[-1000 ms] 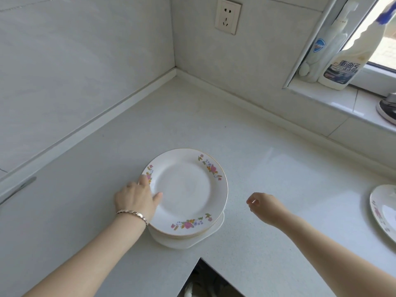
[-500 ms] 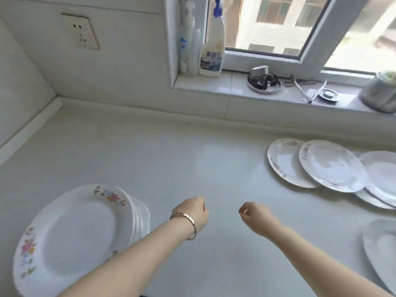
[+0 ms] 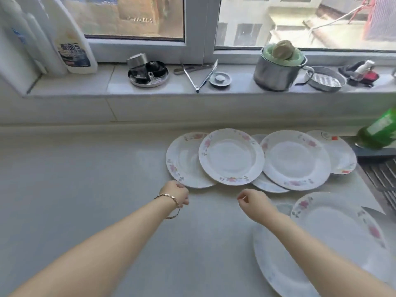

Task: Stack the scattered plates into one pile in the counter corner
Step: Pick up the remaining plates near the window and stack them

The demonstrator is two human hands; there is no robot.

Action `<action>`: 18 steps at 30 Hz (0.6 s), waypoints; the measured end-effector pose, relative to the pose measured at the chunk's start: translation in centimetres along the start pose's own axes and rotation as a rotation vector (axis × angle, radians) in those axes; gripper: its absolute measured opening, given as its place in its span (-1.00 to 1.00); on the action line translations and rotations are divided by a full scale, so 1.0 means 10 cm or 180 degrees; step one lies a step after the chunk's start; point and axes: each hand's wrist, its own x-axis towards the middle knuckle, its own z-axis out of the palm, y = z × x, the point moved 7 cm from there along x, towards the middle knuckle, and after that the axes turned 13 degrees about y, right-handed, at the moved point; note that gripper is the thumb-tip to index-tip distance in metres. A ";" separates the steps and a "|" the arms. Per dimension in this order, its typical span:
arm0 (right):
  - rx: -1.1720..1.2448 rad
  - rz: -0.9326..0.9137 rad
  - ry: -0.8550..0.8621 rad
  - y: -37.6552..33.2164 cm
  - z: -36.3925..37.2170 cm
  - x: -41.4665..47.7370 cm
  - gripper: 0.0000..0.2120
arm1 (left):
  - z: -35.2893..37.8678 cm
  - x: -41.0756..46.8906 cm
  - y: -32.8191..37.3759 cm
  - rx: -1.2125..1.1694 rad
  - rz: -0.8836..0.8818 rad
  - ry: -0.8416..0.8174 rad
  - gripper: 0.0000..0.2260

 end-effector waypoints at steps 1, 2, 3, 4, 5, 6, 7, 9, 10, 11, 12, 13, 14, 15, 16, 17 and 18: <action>-0.0050 0.0015 -0.0020 0.12 -0.05 0.09 -0.75 | 0.14 0.01 0.11 -0.0358 -0.0196 0.0018 -0.88; -0.0101 0.0025 -0.0042 0.22 -0.09 0.17 -0.74 | 0.29 0.06 0.20 -0.0619 -0.0354 0.0043 -0.87; -0.0122 0.0053 -0.0068 0.31 -0.12 0.24 -0.74 | 0.42 0.09 0.28 -0.0812 -0.0494 0.0070 -0.85; -0.0121 0.0100 -0.0096 0.40 -0.13 0.31 -0.73 | 0.55 0.15 0.34 -0.0985 -0.0613 0.0079 -0.84; -0.0102 0.0164 -0.0122 0.48 -0.13 0.38 -0.73 | 0.66 0.17 0.39 -0.1180 -0.0744 0.0095 -0.84; -0.0093 0.0214 -0.0151 0.56 -0.13 0.43 -0.73 | 0.74 0.21 0.44 -0.1369 -0.0833 0.0127 -0.88; -0.0094 0.0244 -0.0191 0.62 -0.12 0.48 -0.73 | 0.82 0.27 0.46 -0.1473 -0.0893 0.0227 -0.95; -0.0075 0.0264 -0.0242 0.73 -0.09 0.56 -0.74 | 0.93 0.40 0.47 -0.1689 -0.1023 0.0363 -0.83; -0.0042 0.0261 -0.0248 0.76 -0.09 0.60 -0.74 | 0.97 0.45 0.46 -0.1834 -0.1108 0.0409 -0.74; 0.0002 0.0264 -0.0246 0.79 -0.09 0.62 -0.75 | 1.00 0.46 0.46 -0.1948 -0.1166 0.0453 -0.73; 0.0042 0.0264 -0.0238 0.81 -0.09 0.64 -0.75 | 1.02 0.48 0.45 -0.2049 -0.1210 0.0527 -0.78; 0.0072 0.0260 -0.0231 0.82 -0.09 0.66 -0.75 | 1.02 0.44 0.48 -0.2107 -0.1210 0.0598 -0.83; 0.0094 0.0241 -0.0227 0.83 -0.10 0.66 -0.76 | 1.02 0.41 0.51 -0.2135 -0.1158 0.0640 -0.89; 0.0122 0.0217 -0.0224 0.82 -0.10 0.65 -0.76 | 1.01 0.36 0.56 -0.2138 -0.1109 0.0678 -0.91; 0.0152 0.0191 -0.0221 0.81 -0.10 0.65 -0.76 | 1.00 0.34 0.59 -0.2157 -0.1033 0.0719 -0.86; 0.0171 0.0155 -0.0229 0.79 -0.10 0.63 -0.75 | 0.98 0.30 0.63 -0.2148 -0.0979 0.0744 -0.83; 0.0168 0.0112 -0.0252 0.77 -0.10 0.62 -0.75 | 0.97 0.27 0.68 -0.2107 -0.0917 0.0730 -0.84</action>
